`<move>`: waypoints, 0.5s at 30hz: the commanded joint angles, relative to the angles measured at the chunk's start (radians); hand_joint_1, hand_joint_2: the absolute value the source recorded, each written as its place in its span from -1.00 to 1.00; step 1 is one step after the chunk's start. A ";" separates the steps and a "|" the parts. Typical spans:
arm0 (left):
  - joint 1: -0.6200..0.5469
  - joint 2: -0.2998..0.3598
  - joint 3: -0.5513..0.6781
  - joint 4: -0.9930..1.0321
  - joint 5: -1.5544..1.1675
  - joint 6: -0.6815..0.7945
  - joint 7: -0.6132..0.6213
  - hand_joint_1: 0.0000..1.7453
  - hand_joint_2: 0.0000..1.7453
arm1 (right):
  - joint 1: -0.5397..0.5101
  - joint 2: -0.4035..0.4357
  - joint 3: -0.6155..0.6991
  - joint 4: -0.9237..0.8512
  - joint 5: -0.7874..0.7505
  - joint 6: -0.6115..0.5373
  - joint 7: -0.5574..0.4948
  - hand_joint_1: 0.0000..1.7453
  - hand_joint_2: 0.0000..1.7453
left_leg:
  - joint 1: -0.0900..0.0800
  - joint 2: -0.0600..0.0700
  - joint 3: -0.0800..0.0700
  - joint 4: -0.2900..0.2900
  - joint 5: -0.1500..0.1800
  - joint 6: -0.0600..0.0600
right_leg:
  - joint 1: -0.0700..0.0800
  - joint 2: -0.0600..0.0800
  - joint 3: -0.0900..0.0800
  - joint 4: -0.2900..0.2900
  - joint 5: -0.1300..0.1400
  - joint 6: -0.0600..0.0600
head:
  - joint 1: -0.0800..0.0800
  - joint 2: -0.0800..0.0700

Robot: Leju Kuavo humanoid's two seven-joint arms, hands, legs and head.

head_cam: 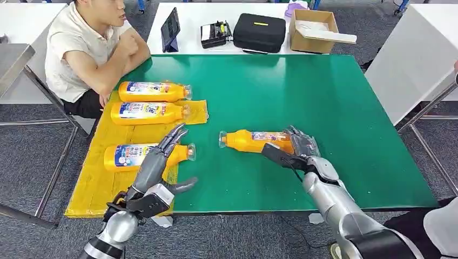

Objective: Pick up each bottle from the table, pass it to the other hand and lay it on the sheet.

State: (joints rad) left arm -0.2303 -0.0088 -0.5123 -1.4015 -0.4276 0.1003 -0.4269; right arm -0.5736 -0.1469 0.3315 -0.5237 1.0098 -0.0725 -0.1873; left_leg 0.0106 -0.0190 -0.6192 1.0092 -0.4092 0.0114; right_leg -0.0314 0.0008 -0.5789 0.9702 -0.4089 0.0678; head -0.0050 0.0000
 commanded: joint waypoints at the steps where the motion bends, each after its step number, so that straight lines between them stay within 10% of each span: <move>1: -0.022 0.001 -0.029 0.033 0.065 -0.017 -0.031 -1.00 1.00 | -0.003 -0.006 0.040 0.132 -0.029 0.057 -0.060 1.00 1.00 | 0.001 -0.001 0.002 -0.001 0.000 0.000 | 0.001 -0.002 0.003 -0.001 -0.001 -0.003 | 0.000 0.000; 10: -0.016 -0.010 -0.024 0.024 0.113 -0.032 -0.042 -1.00 1.00 | 0.000 -0.007 0.040 0.137 -0.060 0.087 -0.086 1.00 1.00 | 0.002 0.000 0.004 -0.001 -0.001 0.000 | 0.003 -0.002 0.005 -0.002 -0.001 -0.004 | 0.000 0.000; 15: 0.025 -0.076 0.025 0.020 0.230 -0.014 -0.054 -1.00 1.00 | 0.061 0.016 -0.106 0.083 -0.287 0.174 -0.293 1.00 1.00 | 0.002 -0.001 0.004 -0.001 0.000 0.000 | 0.003 -0.003 0.006 -0.003 0.000 -0.004 | 0.000 0.000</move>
State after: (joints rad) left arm -0.2286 -0.0214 -0.5199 -1.4015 -0.2964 0.0748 -0.4723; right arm -0.5989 -0.1621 0.3311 -0.4749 0.9001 0.0023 -0.3217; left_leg 0.0108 -0.0181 -0.6171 1.0092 -0.4092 0.0114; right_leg -0.0309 0.0009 -0.5770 0.9702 -0.4088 0.0678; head -0.0050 0.0000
